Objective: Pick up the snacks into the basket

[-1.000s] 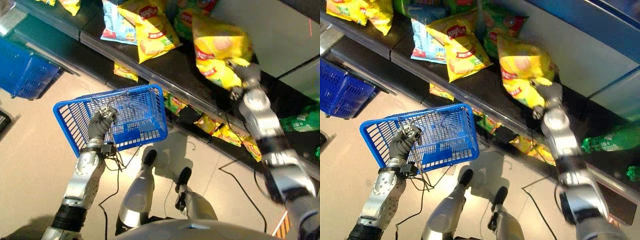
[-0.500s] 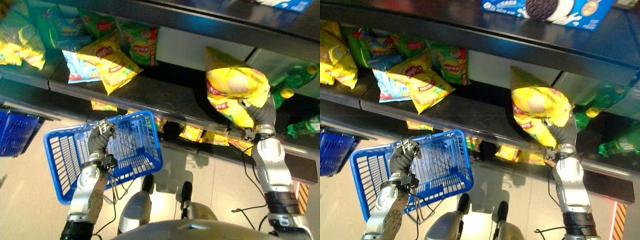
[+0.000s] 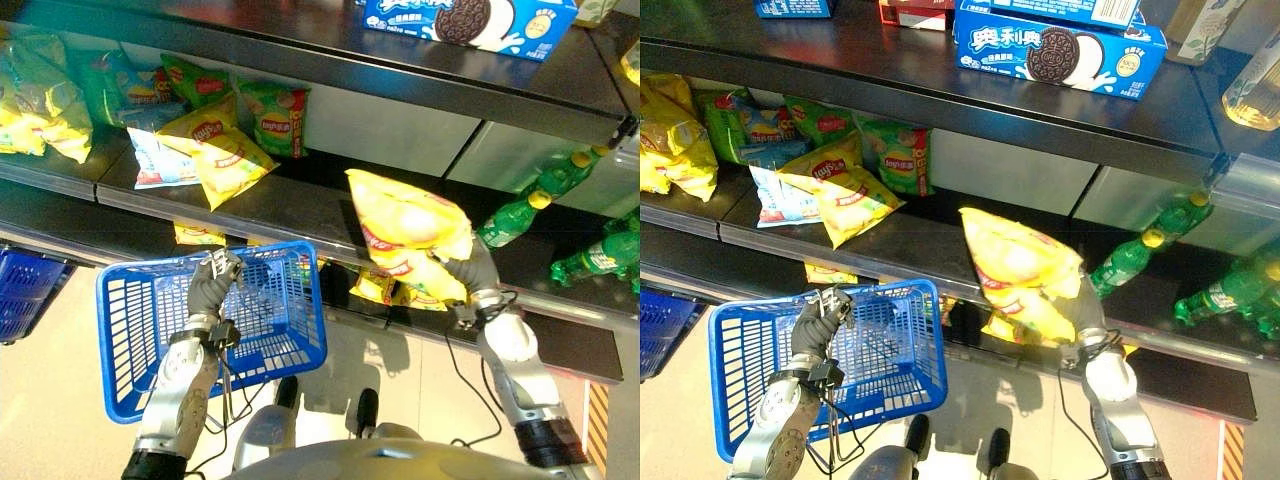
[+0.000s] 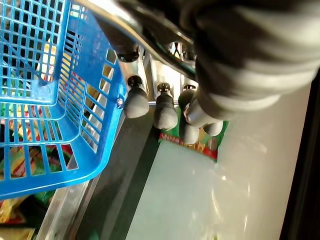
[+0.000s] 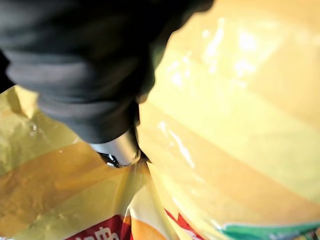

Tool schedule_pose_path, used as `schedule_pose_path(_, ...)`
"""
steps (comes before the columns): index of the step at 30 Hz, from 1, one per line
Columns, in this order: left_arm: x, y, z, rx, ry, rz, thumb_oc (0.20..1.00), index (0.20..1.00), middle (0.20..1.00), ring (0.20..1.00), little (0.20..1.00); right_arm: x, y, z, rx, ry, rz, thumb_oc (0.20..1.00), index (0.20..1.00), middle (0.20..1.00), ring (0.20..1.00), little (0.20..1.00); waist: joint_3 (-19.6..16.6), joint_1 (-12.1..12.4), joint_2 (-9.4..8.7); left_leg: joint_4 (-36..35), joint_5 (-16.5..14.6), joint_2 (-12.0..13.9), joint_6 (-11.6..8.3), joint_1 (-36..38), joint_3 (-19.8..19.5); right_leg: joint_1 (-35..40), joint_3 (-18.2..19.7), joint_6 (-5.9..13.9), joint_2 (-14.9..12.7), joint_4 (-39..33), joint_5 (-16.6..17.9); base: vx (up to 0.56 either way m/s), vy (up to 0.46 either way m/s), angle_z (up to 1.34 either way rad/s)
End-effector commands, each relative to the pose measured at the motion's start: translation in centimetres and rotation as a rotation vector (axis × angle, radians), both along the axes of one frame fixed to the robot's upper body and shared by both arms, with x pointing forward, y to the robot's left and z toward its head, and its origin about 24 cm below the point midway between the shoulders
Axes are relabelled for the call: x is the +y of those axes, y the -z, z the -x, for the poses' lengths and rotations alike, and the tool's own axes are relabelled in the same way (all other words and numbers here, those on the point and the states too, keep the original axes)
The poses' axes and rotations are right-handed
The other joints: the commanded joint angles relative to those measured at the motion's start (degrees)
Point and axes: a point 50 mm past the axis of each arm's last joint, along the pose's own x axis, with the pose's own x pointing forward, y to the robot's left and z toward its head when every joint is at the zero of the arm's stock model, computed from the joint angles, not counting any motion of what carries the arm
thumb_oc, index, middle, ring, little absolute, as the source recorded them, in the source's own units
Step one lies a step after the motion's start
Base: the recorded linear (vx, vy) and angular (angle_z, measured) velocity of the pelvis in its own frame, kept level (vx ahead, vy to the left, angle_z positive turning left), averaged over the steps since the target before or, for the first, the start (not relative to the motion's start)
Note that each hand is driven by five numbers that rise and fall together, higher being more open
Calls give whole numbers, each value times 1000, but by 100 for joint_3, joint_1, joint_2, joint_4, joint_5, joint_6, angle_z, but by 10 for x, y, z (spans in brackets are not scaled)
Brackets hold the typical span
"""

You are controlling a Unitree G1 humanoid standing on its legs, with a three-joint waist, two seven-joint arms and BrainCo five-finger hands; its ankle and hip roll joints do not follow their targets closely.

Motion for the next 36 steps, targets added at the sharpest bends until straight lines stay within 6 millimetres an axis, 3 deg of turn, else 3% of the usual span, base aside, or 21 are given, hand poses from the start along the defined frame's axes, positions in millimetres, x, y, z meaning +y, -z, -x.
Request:
schedule_pose_path(1, -20, -75, -24, -394, 124, 58, 200, 200, 200, 200, 200, 9, -21, -11, -126, -106, 21, 200, 200, 200, 200, 200, -343, -86, 41, 304, -587, -132, 81, -99, 195, -95, -127, 409, -141, 372, -537, -108, -17, 0)
schedule_pose_path(3, -36, -91, -34, -456, 210, 71, 200, 200, 200, 200, 200, 29, -18, -17, -119, -234, 141, 200, 200, 200, 200, 200, -109, -62, 12, 455, -562, -147, 56, -345, 143, -305, -119, 394, -143, 482, -537, -183, -34, 1)
schedule_pose_path(7, -64, -115, -46, -545, 314, 127, 200, 200, 200, 200, 200, 50, -24, -31, -151, -327, 222, 200, 200, 200, 200, 200, 362, -14, -17, 845, -534, -207, 38, -858, 54, -702, -132, 356, -175, 745, -501, -215, -39, 10)
schedule_pose_path(10, -74, -126, -50, -584, 344, 145, 200, 200, 200, 200, 200, 60, -26, -38, -164, -360, 245, 200, 200, 200, 200, 200, 507, 9, -14, 979, -516, -232, 26, -1099, 10, -928, -140, 329, -177, 874, -482, -148, -17, 7)
schedule_pose_path(11, -87, -136, -52, -614, 385, 170, 200, 200, 200, 200, 200, 72, -26, -45, -179, -397, 320, 200, 200, 200, 200, 200, 653, 57, 8, 1026, -471, -241, 12, -1269, -29, -1116, -171, 313, -185, 994, -452, -120, -13, 3)
schedule_pose_path(21, -129, -171, -54, -711, 516, 273, 200, 200, 200, 200, 200, 93, -15, -68, -166, -414, 514, 200, 200, 200, 200, 200, 1162, 229, 110, 1342, -391, -361, -27, -1878, -149, -1669, -251, 261, -208, 1393, -499, -64, -10, 11)
schedule_pose_path(28, -149, -176, -50, -706, 582, 335, 200, 200, 200, 200, 200, 99, -12, -89, -141, -357, 610, 200, 200, 200, 200, 200, 1395, 370, 218, 1414, -372, -397, -28, -2022, -204, -1870, -277, 227, -214, 1570, -532, -22, -13, 12)
schedule_pose_path(30, -161, -178, -46, -691, 622, 378, 200, 200, 200, 200, 200, 107, -22, -100, -169, -329, 641, 200, 200, 200, 200, 200, 1498, 437, 267, 1443, -364, -411, -14, -2089, -204, -1961, -296, 210, -216, 1646, -553, -22, -14, 6)
schedule_pose_path(31, -163, -179, -46, -687, 626, 379, 200, 200, 200, 200, 200, 118, -41, -104, -240, -311, 633, 200, 200, 200, 200, 200, 1527, 437, 278, 1460, -366, -414, -11, -2108, -196, -1981, -286, 203, -219, 1661, -556, -30, 2, 8)
schedule_pose_path(33, -172, -181, -45, -680, 658, 378, 200, 200, 200, 200, 200, 138, -53, -104, -288, -347, 609, 200, 200, 200, 200, 200, 1609, 432, 307, 1499, -376, -417, 4, -2149, -192, -2054, -286, 187, -224, 1727, -565, -18, -1, 5)
schedule_pose_path(34, -188, -180, -41, -656, 723, 398, 200, 200, 200, 200, 200, 150, -44, -116, -224, -346, 660, 200, 200, 200, 200, 200, 1658, 541, 385, 1541, -377, -448, 9, -2192, -223, -2081, -313, 181, -242, 1747, -565, -3, -18, 5)
schedule_pose_path(36, -194, -183, -36, -658, 769, 424, 200, 200, 200, 200, 200, 141, -44, -126, -210, -281, 705, 200, 200, 200, 200, 200, 1700, 617, 469, 1552, -369, -470, 11, -2230, -250, -2116, -341, 189, -251, 1775, -564, -16, -18, 9)
